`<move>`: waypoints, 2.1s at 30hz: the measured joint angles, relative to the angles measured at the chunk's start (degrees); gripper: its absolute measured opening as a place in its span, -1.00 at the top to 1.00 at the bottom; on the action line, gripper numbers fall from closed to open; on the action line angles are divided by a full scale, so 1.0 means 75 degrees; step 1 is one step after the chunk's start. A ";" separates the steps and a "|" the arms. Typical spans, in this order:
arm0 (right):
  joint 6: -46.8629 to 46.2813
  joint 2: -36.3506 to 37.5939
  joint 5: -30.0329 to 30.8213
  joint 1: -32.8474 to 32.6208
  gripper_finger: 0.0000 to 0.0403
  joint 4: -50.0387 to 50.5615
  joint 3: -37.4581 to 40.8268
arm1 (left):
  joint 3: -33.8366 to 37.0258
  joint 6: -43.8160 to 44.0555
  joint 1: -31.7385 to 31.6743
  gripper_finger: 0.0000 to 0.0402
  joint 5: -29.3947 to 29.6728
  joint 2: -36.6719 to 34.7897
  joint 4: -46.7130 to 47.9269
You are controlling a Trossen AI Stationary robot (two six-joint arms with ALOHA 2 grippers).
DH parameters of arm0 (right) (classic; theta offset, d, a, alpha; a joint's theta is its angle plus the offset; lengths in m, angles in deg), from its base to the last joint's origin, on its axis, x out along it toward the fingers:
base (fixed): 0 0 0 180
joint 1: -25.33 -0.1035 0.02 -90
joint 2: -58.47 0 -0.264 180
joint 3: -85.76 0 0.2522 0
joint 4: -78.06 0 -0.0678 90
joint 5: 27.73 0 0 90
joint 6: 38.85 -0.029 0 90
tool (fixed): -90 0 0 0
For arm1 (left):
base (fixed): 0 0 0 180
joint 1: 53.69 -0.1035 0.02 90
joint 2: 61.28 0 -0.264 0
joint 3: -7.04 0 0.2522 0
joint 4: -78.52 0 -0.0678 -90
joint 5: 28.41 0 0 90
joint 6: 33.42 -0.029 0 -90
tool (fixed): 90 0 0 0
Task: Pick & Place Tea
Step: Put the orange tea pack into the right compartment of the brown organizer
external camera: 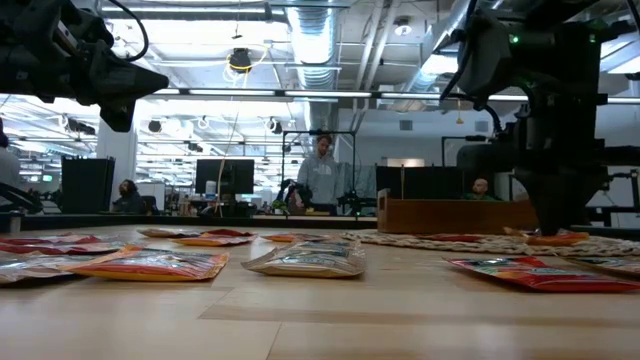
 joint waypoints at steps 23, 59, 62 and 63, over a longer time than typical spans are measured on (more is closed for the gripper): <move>-0.1504 0.0136 0.3337 -0.0616 1.00 0.5510 -0.3007 | 0.0000 0.0000 -0.0001 1.00 0.0000 0.0000 -0.0002; 0.3154 0.1923 0.4886 0.2157 1.00 0.2883 -0.1270 | 0.0000 0.0000 0.0000 1.00 -0.0003 0.0000 0.0047; 0.3464 0.1920 0.4850 0.2508 1.00 0.2811 -0.1270 | 0.0000 0.0001 0.0000 1.00 -0.0003 0.0000 0.0047; 0.3464 0.1915 0.4843 0.2587 1.00 0.2807 -0.1270 | 0.0000 0.0003 0.0000 1.00 -0.0003 0.0000 0.0047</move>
